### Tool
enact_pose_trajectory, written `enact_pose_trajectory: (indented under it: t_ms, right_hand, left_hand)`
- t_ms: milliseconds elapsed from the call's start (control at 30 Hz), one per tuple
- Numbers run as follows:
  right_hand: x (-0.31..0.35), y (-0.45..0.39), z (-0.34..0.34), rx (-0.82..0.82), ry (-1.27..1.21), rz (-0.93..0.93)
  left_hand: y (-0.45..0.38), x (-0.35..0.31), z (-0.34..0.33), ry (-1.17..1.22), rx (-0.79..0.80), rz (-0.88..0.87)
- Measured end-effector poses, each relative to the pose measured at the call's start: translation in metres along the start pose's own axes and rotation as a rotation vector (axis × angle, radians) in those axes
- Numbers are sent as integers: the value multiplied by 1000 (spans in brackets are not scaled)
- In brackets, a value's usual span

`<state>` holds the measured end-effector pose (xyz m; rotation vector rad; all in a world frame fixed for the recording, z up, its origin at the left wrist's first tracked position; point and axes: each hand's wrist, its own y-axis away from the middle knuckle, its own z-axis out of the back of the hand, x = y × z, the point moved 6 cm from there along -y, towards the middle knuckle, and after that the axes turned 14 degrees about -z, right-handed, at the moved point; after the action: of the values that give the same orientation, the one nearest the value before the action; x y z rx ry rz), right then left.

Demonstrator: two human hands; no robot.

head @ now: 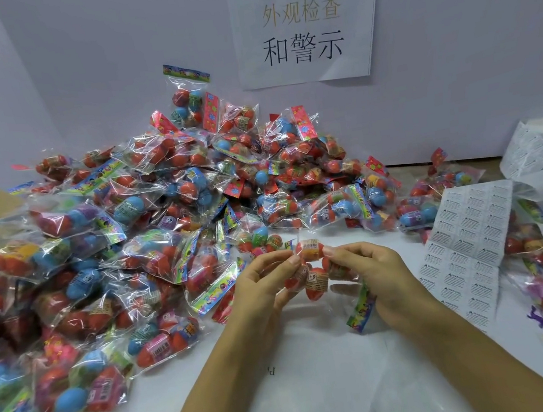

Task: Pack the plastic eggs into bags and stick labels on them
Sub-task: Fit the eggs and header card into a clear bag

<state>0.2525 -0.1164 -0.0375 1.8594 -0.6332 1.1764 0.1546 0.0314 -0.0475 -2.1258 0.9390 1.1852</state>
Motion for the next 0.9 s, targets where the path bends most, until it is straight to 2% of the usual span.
enact_pose_trajectory:
  t_ms: [133,267,433,567,733,800,900]
  right_hand:
    - [4,1,0,27,-46,1]
    - [10,4,0,55,98,18]
    - [19,9,2,19,193,160]
    - [22,10,8,-87,328,258]
    - [27,16,5,-101,391,364]
    - [29,20,1,-127,521,433]
    - [29,25,-7,-189,751,552]
  left_hand:
    - [-3,0,3,15,-30,8]
    - [-2,-2,3,-37,-11,-1]
    - [0,-5,-1,-67,36,-65]
    - [1,-3,-2,-85,84,-78]
    - [-5,-8,0,-38,53,-157]
    - [-4,-11,3,-17,7,-210]
    - [-1,-19,3,-108,-19,-332]
